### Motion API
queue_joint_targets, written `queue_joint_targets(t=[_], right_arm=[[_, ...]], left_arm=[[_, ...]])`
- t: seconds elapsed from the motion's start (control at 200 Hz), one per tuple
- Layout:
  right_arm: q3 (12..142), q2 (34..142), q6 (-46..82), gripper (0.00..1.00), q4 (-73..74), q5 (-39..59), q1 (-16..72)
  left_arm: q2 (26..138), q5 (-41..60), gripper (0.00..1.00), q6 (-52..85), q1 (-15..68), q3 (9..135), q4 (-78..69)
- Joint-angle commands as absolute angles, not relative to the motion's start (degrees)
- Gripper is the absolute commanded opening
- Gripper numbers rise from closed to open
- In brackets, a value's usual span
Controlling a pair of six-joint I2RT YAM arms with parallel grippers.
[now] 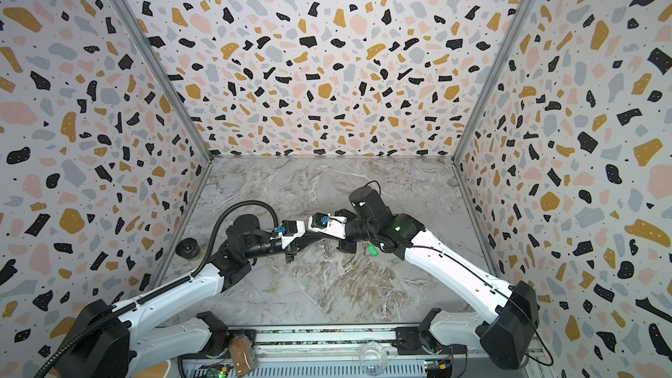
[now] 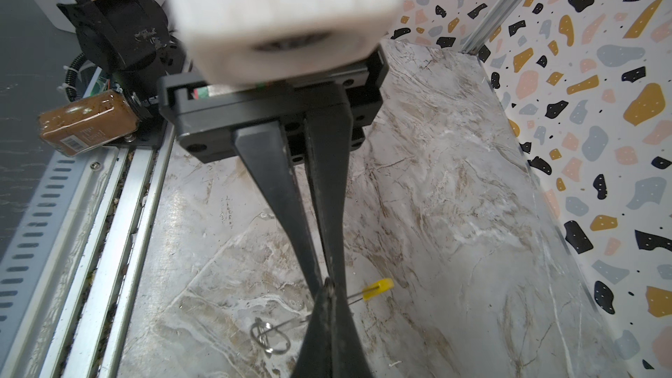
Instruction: Remove the keys from the keyring
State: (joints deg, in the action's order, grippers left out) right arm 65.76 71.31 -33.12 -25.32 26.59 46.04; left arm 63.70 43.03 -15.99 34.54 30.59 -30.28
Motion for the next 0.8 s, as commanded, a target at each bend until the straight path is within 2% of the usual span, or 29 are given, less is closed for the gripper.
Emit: queue_joint_targets(t=[0.0,0.095,0.285,0.466,0.791], right_arm=[[65.8,69.1,-33.1,0.00,-24.0,26.4,46.2],[65.3,67.2,-33.1,0.06,-23.6,24.0,46.2],[61.0,58.8,-33.3,0.29,-21.4,16.2,45.5],[58.5,55.8,-32.1,0.32,-26.3,10.3,45.1],[50.8,55.4,-26.2,0.32,-21.8,11.9,46.7]], left_arm=[[63.8,45.6,0.02,-15.5,35.3,30.8,-34.6],[63.7,45.4,0.00,-15.9,35.2,30.9,-34.2],[62.6,45.2,0.00,-19.4,35.3,31.7,-30.4],[60.8,44.3,0.00,-26.3,35.5,33.3,-24.0],[57.8,39.4,0.00,-36.4,37.1,34.0,-19.5]])
